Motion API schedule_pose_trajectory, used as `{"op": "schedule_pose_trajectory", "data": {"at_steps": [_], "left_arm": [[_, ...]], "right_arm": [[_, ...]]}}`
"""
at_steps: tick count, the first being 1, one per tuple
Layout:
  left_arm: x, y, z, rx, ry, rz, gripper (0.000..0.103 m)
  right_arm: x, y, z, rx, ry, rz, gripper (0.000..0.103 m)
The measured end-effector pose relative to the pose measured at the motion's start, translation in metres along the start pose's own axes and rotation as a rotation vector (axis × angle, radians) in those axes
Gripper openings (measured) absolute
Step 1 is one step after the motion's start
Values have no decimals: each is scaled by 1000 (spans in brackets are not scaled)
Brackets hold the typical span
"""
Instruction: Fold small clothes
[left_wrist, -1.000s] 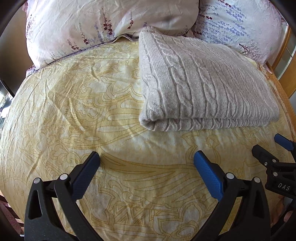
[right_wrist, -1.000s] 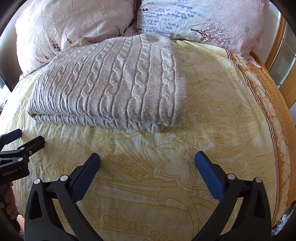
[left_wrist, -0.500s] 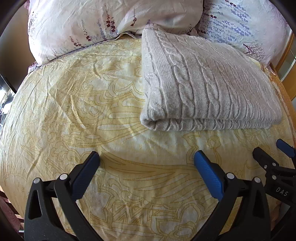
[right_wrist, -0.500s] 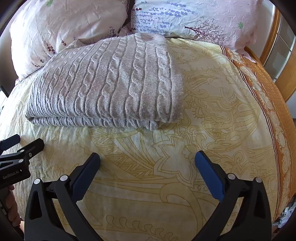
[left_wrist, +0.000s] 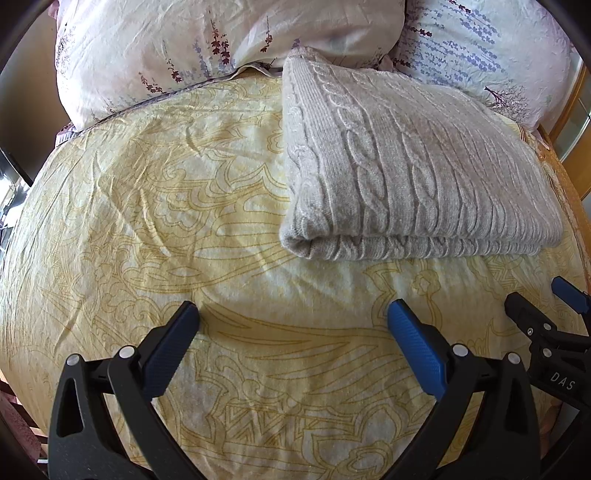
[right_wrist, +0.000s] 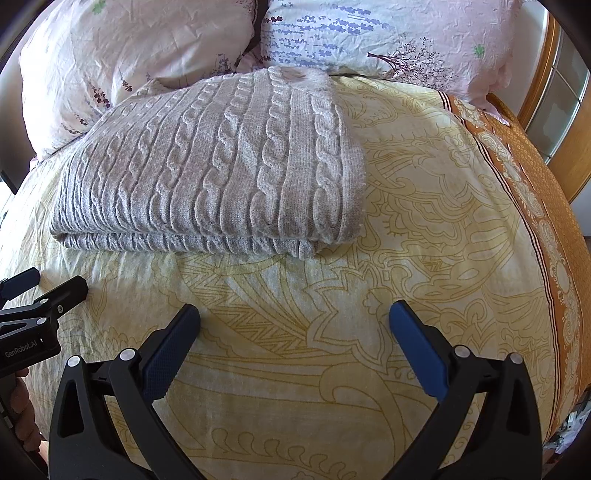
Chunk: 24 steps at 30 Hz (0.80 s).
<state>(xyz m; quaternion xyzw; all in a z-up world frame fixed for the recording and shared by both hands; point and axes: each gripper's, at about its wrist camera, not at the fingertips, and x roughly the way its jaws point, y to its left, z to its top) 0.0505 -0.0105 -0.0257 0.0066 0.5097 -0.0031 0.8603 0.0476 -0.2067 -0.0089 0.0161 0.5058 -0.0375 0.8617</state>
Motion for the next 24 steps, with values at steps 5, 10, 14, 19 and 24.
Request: {"op": "schedule_pose_trajectory", "data": {"at_steps": [5,10,14,19,24], "left_arm": [[0,0,0,-1,3,0,101],[0,0,0,-1,5,0,101],[0,0,0,0,8,-1,101],[1,0,1,1,8,-1,101],[0,0,0,0,9,-1,101]], "right_arm": [[0,0,0,0,0,0,102],[0,0,0,0,0,0,102],[0,0,0,0,0,0,102],[0,0,0,0,0,0,102],[0,0,0,0,0,0,102]]}}
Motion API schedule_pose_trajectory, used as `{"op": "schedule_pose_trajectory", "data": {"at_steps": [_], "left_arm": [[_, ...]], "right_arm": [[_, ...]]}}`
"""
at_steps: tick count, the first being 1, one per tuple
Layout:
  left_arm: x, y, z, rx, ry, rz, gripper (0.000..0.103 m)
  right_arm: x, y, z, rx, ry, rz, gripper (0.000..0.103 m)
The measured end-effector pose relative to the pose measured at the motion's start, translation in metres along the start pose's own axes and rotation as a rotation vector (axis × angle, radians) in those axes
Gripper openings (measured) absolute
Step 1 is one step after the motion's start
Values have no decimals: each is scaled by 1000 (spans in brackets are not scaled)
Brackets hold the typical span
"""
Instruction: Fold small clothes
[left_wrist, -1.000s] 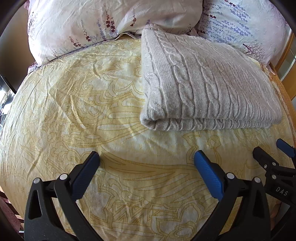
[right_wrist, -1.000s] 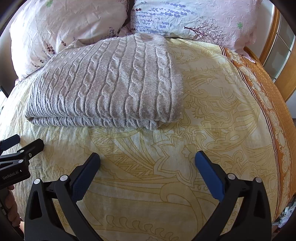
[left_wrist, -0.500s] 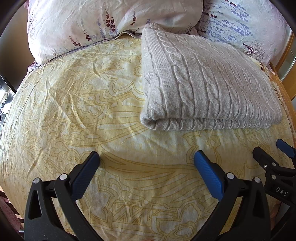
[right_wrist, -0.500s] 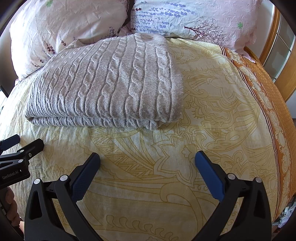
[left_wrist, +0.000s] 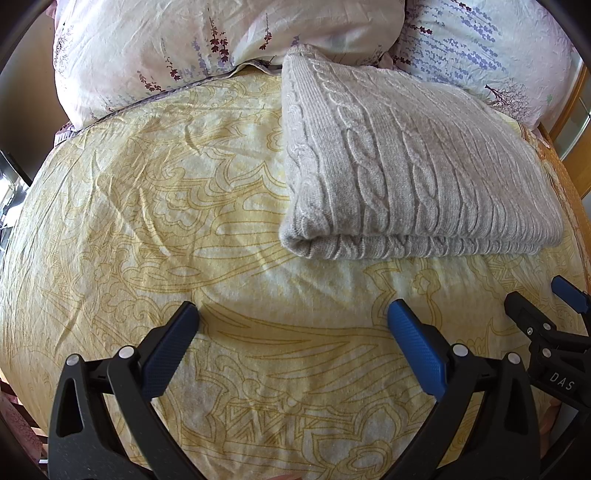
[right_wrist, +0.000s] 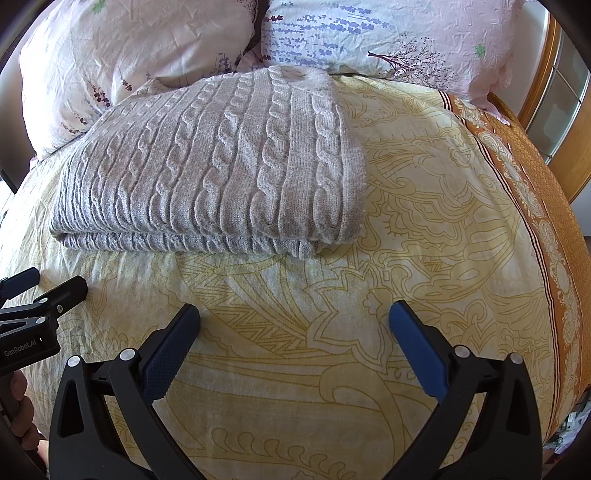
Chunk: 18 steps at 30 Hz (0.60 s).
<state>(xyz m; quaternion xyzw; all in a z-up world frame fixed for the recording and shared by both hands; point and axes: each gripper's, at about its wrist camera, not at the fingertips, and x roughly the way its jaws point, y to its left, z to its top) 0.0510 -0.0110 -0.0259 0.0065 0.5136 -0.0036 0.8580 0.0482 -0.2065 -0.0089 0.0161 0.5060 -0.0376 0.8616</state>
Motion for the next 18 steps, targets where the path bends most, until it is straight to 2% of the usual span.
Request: {"op": "schedule_pose_trajectory", "data": {"at_steps": [18], "left_arm": [[1,0,1,3,5,-1,101]], "right_arm": [[-1,0,0,0,1,0,102]]}}
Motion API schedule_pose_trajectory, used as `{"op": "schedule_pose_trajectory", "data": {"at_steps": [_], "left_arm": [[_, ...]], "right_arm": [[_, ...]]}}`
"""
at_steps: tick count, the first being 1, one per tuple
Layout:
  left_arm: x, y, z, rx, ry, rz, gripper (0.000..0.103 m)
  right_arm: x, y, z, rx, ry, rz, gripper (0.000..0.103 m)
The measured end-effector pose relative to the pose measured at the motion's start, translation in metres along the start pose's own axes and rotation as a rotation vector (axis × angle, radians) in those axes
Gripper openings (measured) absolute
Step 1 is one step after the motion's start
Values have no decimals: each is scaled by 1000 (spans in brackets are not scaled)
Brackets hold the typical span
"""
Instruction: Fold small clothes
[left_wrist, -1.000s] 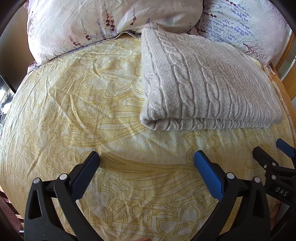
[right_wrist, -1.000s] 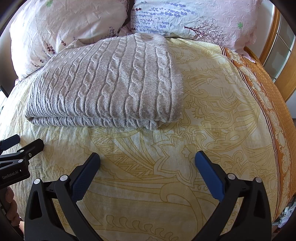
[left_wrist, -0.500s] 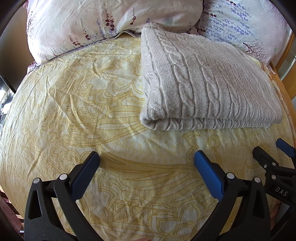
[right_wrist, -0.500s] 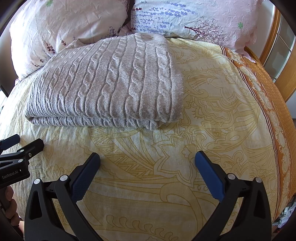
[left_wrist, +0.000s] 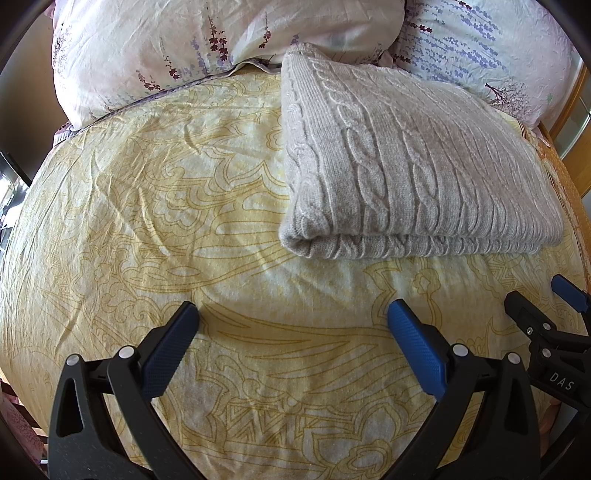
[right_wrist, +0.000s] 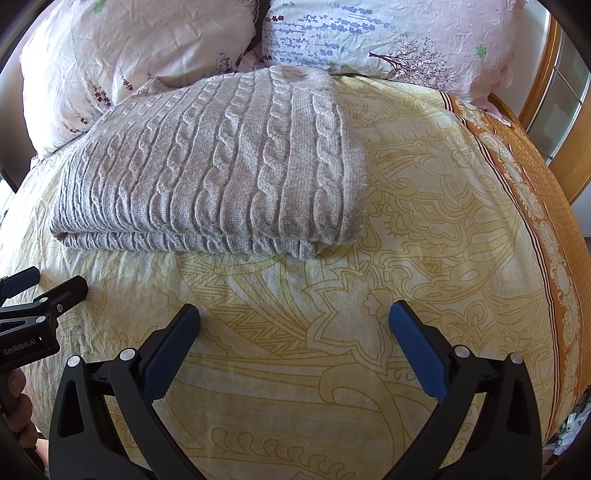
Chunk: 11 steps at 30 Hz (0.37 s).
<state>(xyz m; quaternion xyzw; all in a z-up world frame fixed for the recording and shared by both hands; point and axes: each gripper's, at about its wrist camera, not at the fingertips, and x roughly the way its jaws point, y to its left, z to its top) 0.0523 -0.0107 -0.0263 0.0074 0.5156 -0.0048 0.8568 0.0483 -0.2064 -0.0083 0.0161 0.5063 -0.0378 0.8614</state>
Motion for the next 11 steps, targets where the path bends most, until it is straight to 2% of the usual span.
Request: {"op": "schedule_pose_trajectory", "data": {"at_steps": [11], "left_arm": [[1,0,0,3,2,-1,101]], "right_arm": [[0,0,0,-1,0,0,102]]}}
